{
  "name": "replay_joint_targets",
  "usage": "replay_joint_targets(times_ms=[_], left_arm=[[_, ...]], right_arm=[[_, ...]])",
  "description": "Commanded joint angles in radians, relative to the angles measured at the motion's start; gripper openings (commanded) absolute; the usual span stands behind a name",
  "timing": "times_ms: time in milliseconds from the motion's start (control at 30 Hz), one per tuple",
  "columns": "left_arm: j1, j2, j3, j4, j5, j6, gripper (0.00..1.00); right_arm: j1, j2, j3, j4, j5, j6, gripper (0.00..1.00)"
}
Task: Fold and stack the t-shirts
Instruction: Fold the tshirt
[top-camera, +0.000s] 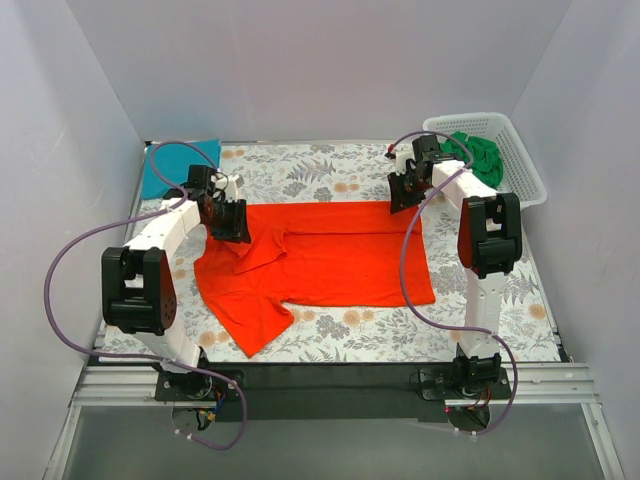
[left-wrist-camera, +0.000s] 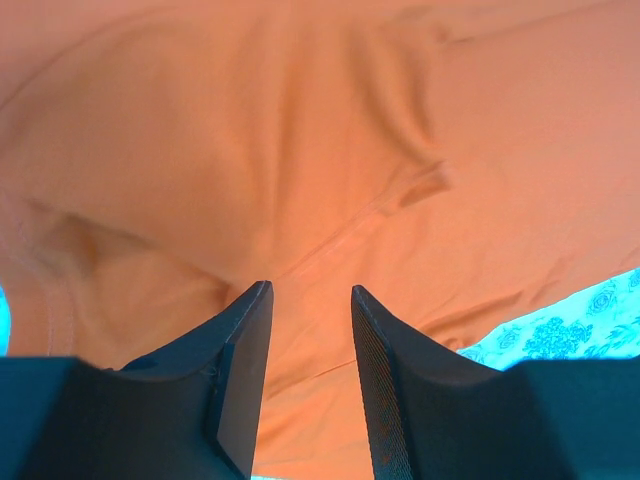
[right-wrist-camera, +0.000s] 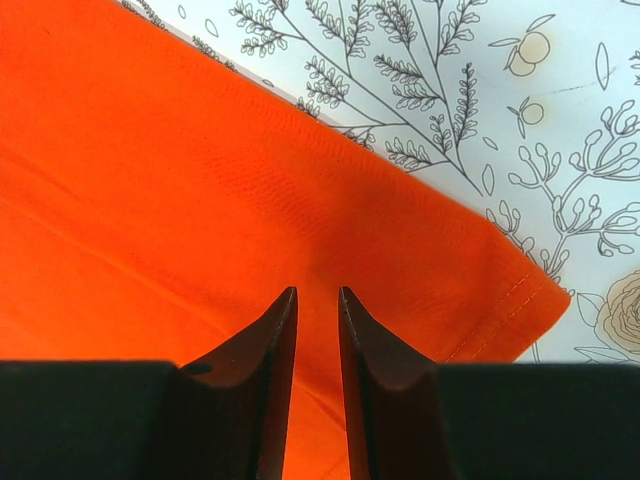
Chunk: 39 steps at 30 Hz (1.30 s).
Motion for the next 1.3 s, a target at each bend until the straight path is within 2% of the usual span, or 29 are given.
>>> replay_joint_targets(times_ms=[0, 133, 200, 233, 367, 633, 733, 867, 900, 1000, 1067, 1267], left_arm=[[-0.077, -0.043, 0.033, 0.024, -0.022, 0.018, 0.37], [-0.168, -0.015, 0.039, 0.066, -0.086, 0.003, 0.38], [-0.225, -0.004, 0.049, 0.09, -0.109, -0.016, 0.46], [-0.245, 0.006, 0.052, 0.093, -0.134, -0.025, 0.47], [-0.332, 0.072, 0.079, 0.118, -0.246, -0.057, 0.47], [-0.412, 0.181, 0.131, 0.113, -0.404, -0.08, 0.43], [-0.418, 0.198, 0.143, 0.112, -0.433, -0.08, 0.38], [-0.421, 0.204, 0.158, 0.098, -0.421, -0.079, 0.24], [-0.423, 0.203, 0.16, 0.093, -0.412, -0.079, 0.14], [-0.427, 0.181, 0.163, 0.084, -0.378, -0.074, 0.0], [-0.429, 0.163, 0.171, 0.08, -0.311, -0.074, 0.0], [-0.43, 0.169, 0.212, 0.044, -0.257, -0.082, 0.0]], right_arm=[[0.0, -0.041, -0.006, 0.006, -0.018, 0.004, 0.3], [0.001, -0.046, -0.017, 0.006, -0.016, 0.004, 0.3], [0.001, -0.045, -0.023, 0.006, -0.016, 0.001, 0.3], [0.0, -0.047, -0.024, 0.006, -0.013, -0.001, 0.3], [0.0, -0.046, -0.028, 0.007, -0.013, -0.002, 0.3], [0.0, -0.05, -0.038, 0.009, -0.007, -0.007, 0.3], [0.0, -0.053, -0.043, 0.01, -0.009, -0.009, 0.3], [-0.002, -0.049, -0.046, 0.01, -0.01, -0.009, 0.3], [-0.002, -0.049, -0.046, 0.009, -0.01, -0.01, 0.29], [-0.002, -0.049, -0.044, 0.009, -0.01, -0.01, 0.29], [-0.003, -0.049, -0.044, 0.009, -0.012, -0.01, 0.29], [-0.005, -0.044, -0.04, 0.009, -0.018, -0.006, 0.3]])
